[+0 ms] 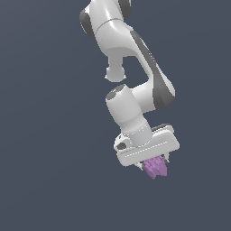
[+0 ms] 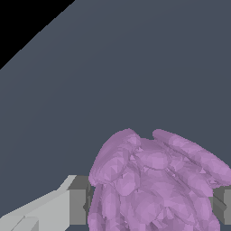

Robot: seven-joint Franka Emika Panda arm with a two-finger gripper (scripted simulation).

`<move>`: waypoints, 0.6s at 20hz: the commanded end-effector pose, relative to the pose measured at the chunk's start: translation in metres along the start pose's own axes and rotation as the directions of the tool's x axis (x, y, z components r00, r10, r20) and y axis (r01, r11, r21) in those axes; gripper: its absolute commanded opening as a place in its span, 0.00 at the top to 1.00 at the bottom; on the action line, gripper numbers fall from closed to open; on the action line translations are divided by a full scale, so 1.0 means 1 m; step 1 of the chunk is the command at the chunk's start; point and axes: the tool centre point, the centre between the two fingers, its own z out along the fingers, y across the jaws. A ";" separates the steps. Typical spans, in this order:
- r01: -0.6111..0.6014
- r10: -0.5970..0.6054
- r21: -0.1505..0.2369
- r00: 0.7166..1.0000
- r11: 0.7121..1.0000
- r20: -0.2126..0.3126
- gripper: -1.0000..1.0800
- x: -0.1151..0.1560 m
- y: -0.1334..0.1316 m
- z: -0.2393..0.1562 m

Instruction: Pick up the object and move it to a goal position.

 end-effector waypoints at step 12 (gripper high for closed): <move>0.004 0.035 0.183 0.978 0.983 -0.206 1.00 0.048 -0.072 -0.034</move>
